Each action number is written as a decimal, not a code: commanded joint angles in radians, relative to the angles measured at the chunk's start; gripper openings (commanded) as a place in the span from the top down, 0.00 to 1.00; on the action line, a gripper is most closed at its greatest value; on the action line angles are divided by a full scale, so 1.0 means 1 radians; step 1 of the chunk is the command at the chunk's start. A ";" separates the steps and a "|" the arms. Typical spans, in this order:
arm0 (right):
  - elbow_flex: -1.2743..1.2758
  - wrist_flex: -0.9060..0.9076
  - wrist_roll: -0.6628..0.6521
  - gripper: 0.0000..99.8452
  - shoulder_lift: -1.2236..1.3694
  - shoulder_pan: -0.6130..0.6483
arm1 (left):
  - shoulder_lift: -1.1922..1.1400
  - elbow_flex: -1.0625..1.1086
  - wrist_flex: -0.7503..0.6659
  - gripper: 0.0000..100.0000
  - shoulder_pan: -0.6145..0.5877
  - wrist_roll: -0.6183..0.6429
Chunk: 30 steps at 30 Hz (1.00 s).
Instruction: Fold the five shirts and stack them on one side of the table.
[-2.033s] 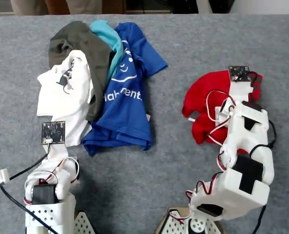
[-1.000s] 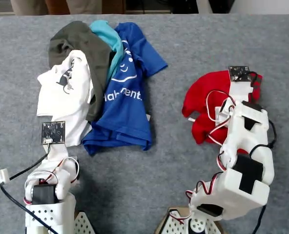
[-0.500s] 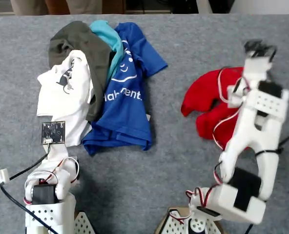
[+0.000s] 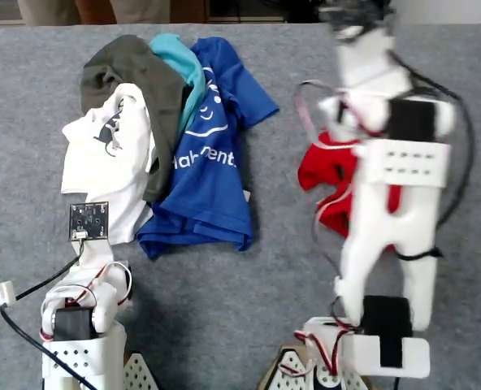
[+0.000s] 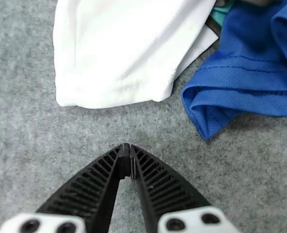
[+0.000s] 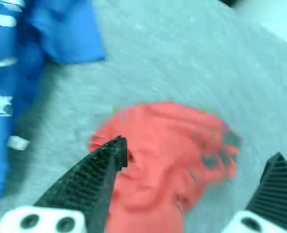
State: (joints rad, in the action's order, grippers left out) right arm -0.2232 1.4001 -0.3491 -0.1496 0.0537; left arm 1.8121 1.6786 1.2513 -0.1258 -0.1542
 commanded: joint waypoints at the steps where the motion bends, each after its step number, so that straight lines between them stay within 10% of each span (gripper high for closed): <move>1: -0.002 -0.083 -0.006 0.58 0.038 0.134 | 0.007 0.012 0.003 0.98 0.003 0.000; 18: -0.297 -0.241 -0.006 0.59 0.901 0.367 | 0.007 0.012 0.003 0.98 0.003 0.000; 26: -0.788 0.031 -0.014 0.95 1.201 0.369 | 0.007 0.012 0.003 0.98 0.003 0.000; 30: -1.079 0.143 -0.011 0.97 1.291 0.372 | 0.007 0.012 0.003 0.98 0.003 0.000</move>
State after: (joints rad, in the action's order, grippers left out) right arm -1.0840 1.4768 -0.3567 1.1055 0.4081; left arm 1.8121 1.6786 1.2513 -0.1258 -0.1542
